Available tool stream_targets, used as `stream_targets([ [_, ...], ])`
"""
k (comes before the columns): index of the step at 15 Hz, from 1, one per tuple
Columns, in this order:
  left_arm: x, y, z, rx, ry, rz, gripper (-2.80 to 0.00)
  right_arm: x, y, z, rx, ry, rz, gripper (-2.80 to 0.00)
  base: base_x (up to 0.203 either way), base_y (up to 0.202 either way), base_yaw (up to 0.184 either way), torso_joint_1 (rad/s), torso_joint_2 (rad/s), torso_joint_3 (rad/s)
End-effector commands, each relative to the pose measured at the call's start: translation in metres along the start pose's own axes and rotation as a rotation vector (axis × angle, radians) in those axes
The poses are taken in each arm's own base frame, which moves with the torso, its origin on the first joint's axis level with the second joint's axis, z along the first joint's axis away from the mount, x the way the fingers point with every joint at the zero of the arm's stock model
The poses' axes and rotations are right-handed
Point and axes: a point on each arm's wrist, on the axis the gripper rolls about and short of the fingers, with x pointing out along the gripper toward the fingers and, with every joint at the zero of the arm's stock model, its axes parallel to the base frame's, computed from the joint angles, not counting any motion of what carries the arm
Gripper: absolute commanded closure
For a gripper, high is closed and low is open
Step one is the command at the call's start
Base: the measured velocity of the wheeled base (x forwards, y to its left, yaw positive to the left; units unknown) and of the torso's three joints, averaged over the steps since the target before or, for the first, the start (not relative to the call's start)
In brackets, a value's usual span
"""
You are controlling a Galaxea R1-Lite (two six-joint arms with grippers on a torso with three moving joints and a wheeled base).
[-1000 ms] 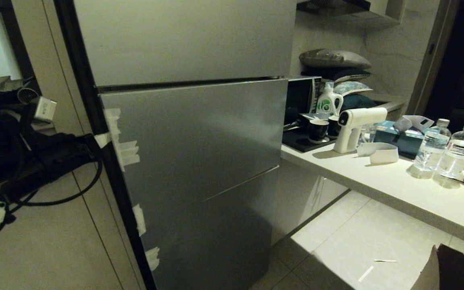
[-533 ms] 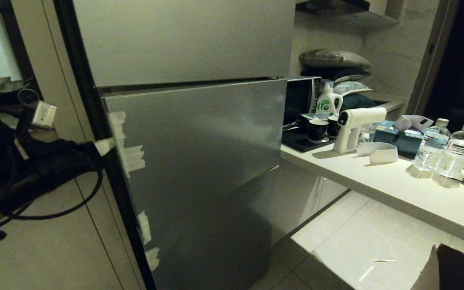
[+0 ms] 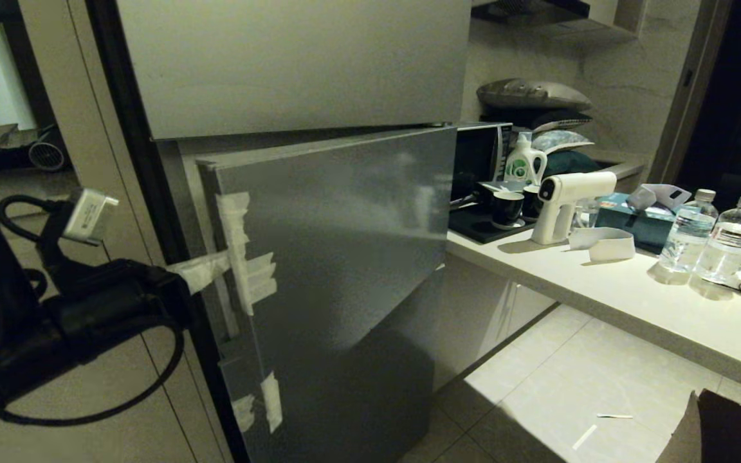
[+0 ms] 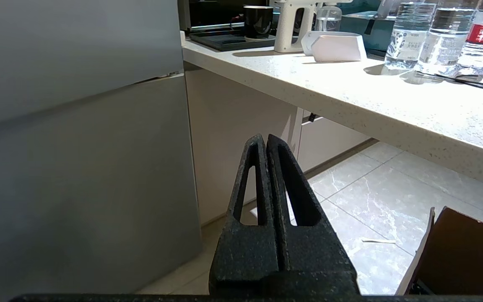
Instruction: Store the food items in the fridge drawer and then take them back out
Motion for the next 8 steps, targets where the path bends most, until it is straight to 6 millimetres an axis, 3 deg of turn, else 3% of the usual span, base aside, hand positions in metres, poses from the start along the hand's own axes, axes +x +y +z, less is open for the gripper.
stream_targets([
  [1, -0.001, -0.028, 0.003, 0.018, -0.024, -0.070, 0.00, 0.002, 0.000, -0.007, 0.000, 0.027, 0.000, 0.00, 0.000, 0.000, 0.000, 0.000, 0.00, 0.000],
  [5, -0.001, -0.083, -0.006, 0.030, -0.005, -0.198, 0.00, 0.002, 0.000, -0.007, 0.000, 0.027, 0.000, 0.00, 0.000, 0.000, 0.000, 0.000, 0.00, 0.000],
  [8, -0.013, -0.100, 0.001, 0.032, -0.050, -0.193, 0.00, 0.002, 0.000, -0.007, 0.000, 0.027, 0.000, 0.00, 0.000, 0.000, 0.000, 0.000, 0.00, 0.000],
])
